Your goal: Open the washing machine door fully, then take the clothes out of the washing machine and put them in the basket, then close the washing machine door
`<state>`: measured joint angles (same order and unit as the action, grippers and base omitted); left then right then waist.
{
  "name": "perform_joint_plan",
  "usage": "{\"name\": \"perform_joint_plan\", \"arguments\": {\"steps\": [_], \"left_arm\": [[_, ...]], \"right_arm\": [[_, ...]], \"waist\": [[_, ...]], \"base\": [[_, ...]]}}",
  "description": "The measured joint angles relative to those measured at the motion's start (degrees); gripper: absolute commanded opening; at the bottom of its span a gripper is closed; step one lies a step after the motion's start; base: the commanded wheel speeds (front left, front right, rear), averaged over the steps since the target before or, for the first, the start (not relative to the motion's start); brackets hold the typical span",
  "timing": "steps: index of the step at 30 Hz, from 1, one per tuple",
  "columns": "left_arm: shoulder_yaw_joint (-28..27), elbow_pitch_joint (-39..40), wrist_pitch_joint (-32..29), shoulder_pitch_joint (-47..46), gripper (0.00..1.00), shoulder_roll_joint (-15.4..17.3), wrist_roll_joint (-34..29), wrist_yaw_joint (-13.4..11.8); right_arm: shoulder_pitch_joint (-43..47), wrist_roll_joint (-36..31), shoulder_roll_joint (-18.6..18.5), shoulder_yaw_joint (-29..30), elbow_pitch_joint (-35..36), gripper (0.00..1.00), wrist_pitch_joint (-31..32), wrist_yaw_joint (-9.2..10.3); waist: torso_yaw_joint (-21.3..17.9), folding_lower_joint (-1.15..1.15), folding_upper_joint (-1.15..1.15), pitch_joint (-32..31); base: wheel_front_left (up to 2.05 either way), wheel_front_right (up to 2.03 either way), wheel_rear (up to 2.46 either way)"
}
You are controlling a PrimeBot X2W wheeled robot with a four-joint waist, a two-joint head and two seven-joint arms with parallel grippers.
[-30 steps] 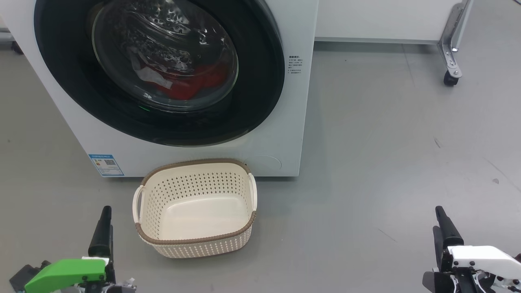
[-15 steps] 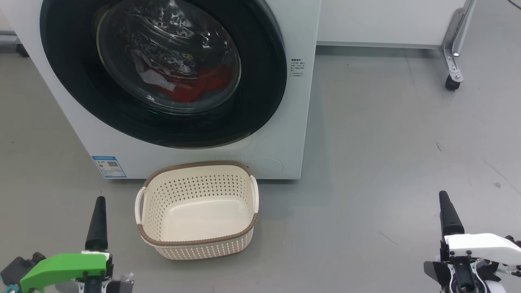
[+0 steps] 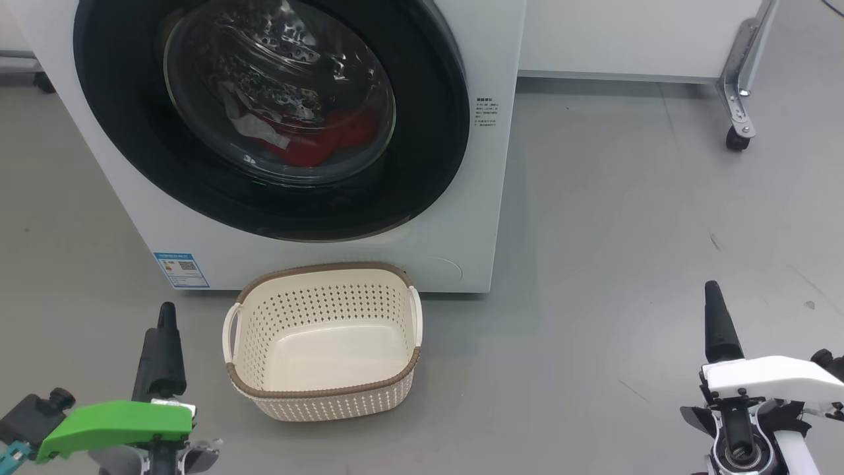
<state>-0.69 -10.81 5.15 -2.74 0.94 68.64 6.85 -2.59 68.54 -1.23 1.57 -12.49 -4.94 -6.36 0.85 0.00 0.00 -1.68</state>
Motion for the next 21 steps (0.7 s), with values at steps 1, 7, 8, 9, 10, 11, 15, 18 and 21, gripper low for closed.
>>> {"name": "perform_joint_plan", "arguments": {"steps": [1,7,8,9,10,11,15,18,21], "left_arm": [[0.11,0.26,0.15,0.0,1.0,0.02,-0.85,0.0],[0.87,1.11,1.08,0.0,1.0,0.04,-8.26,-0.09],[1.09,1.41,1.46,0.0,1.0,0.07,-9.75,-0.09],[1.33,1.69,1.76,0.0,1.0,0.08,-11.06,-0.09],[1.59,1.9,2.04,0.0,1.0,0.09,-12.06,-0.16],[1.85,2.03,2.08,0.0,1.0,0.1,-13.43,-0.19],[2.58,2.38,2.6,0.0,1.0,0.14,-16.62,-0.59],[3.27,2.79,3.35,0.0,1.0,0.21,-19.74,-0.77],[4.34,3.39,3.9,0.0,1.0,0.29,-23.43,-1.34]], "right_arm": [[-0.12,-0.83,-0.07,-0.05,0.25,1.0,-0.11,0.03],[-0.51,-6.89,-0.3,-1.44,1.25,1.0,-1.36,0.56],[-0.52,-7.93,-0.3,-1.71,1.53,1.0,-1.53,0.63],[-0.54,-8.98,-0.32,-1.92,1.8,1.0,-1.67,0.94],[-0.55,-9.8,-0.33,-2.09,1.97,1.0,-2.01,0.98],[-0.58,-10.6,-0.36,-2.29,2.03,1.0,-2.15,0.98],[-0.62,-13.92,-0.68,-3.56,2.1,1.0,-2.79,1.07],[-0.65,-17.11,-1.0,-4.83,2.09,1.0,-3.43,1.56],[-0.68,-19.92,-1.04,-5.45,2.1,1.0,-3.99,2.0]], "waist": [[0.04,0.0,0.0,0.03],[0.26,0.0,0.0,0.19],[0.29,0.0,0.0,0.28],[0.32,0.0,0.0,0.39],[0.36,0.0,0.0,0.5],[0.41,0.0,0.0,0.57],[0.52,0.0,0.0,0.7],[0.6,0.0,0.0,0.85],[0.66,0.0,0.0,1.0]], "base": [[0.0,0.0,0.0],[0.0,0.0,0.0],[0.0,0.0,0.0],[0.0,0.0,0.0],[0.0,0.0,0.0],[0.0,0.0,0.0],[0.0,0.0,0.0],[0.0,0.0,0.0],[0.0,0.0,0.0]]}}
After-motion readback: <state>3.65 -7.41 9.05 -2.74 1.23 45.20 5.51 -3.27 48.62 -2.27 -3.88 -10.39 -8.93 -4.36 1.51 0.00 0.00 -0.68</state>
